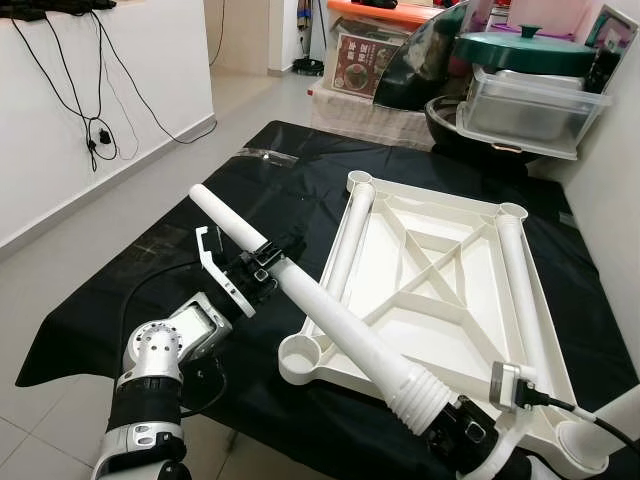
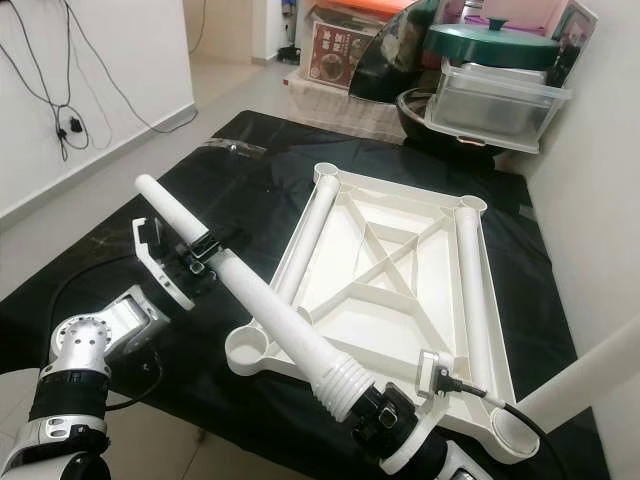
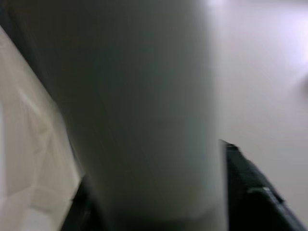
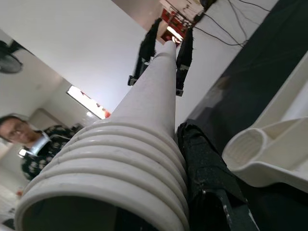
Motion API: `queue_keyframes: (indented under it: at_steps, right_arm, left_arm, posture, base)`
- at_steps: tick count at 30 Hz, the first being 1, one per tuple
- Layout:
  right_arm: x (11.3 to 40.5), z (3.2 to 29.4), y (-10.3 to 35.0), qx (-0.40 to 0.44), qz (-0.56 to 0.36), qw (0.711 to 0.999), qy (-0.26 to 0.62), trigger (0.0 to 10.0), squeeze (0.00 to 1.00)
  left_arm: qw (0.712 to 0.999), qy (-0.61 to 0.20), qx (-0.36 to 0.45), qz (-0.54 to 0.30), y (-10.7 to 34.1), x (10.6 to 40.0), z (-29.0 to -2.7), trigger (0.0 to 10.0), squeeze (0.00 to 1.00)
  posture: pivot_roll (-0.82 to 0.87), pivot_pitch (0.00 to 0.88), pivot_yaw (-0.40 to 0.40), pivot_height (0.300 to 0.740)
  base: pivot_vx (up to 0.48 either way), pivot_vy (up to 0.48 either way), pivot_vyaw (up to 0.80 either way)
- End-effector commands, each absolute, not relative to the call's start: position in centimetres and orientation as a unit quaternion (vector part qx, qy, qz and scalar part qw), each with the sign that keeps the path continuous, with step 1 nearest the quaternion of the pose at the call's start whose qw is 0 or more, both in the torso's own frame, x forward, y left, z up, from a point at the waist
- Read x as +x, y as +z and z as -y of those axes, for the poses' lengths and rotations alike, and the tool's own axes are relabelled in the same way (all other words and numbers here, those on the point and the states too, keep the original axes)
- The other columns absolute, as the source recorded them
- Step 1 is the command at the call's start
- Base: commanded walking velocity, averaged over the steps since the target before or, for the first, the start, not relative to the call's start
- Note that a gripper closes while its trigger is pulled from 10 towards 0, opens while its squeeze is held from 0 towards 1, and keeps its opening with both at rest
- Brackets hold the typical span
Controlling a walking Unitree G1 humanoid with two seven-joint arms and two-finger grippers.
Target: Building children table
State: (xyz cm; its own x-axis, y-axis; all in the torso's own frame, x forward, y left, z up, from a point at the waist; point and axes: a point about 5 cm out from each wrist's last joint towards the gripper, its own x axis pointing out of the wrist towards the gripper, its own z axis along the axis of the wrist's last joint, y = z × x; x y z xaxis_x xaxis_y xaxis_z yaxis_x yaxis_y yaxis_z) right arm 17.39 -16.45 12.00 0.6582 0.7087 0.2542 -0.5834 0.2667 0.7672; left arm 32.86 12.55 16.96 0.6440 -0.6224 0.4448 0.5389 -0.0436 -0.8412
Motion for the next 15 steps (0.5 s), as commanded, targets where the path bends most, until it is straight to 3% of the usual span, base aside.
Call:
queue_keyframes:
  at_steps: [1, 14, 15]
  right_arm:
    - [17.2, 16.6, 11.6, 0.458, -0.086, 0.788, 0.403, 0.0, 0.00]
    - [17.3, 16.9, 11.7, 0.456, -0.084, 0.793, 0.396, 0.0, 0.00]
    - [17.7, 17.1, 11.5, 0.451, -0.092, 0.802, 0.381, 2.7, 0.00]
  left_arm:
    - [0.668, -0.432, -0.606, -0.018, 18.0, 33.1, -12.3, 0.0, 0.00]
    - [0.639, -0.425, -0.641, -0.002, 18.8, 33.2, -12.3, 0.0, 0.00]
    - [0.635, -0.426, -0.644, 0.000, 19.0, 33.3, -12.3, 0.0, 0.00]
  posture:
    - [0.10, 0.000, -0.104, 0.740]
    - [0.09, 0.000, -0.110, 0.740]
    - [0.09, 0.000, -0.110, 0.740]
  base:
    - [0.000, 0.000, 0.00]
    - [0.000, 0.000, 0.00]
    - [0.000, 0.000, 0.00]
